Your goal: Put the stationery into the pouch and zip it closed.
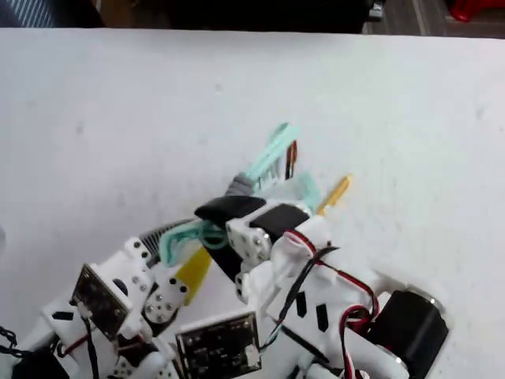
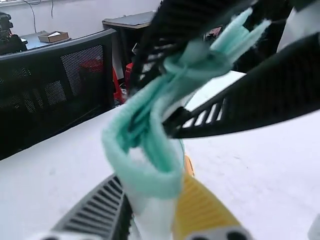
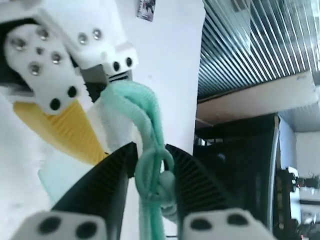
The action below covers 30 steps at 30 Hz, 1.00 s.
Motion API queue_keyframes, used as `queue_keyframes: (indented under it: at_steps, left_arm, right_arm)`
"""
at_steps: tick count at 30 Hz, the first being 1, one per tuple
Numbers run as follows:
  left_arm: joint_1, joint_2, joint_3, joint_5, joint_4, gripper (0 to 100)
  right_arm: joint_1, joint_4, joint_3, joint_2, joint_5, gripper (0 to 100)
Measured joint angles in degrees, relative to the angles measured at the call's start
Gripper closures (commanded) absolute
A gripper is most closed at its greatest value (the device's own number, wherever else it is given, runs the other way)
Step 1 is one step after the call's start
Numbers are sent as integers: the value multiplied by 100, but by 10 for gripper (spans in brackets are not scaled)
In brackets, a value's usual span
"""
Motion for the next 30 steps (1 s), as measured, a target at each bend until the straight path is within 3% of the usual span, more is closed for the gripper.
queue_keyframes:
  at_steps: [2,6,8,19,24,30]
  left_arm:
    - [-167,0,0,0,0,977]
    - [-756,0,105,-26,-18,977]
    - [-1046,9,264,0,-149,978]
    - [-1389,53,1108,26,-765,978]
    - [-1407,105,1336,26,-791,978]
    - [-1459,97,2040,18,-1556,978]
  right_arm:
    - [53,0,0,9,-176,945]
    - [88,-18,0,211,-712,721]
    - [167,35,0,255,-1116,676]
    - [536,158,-589,264,-1767,704]
    - [651,158,-1732,325,-2927,769]
    - [1240,352,-2549,1204,-4448,834]
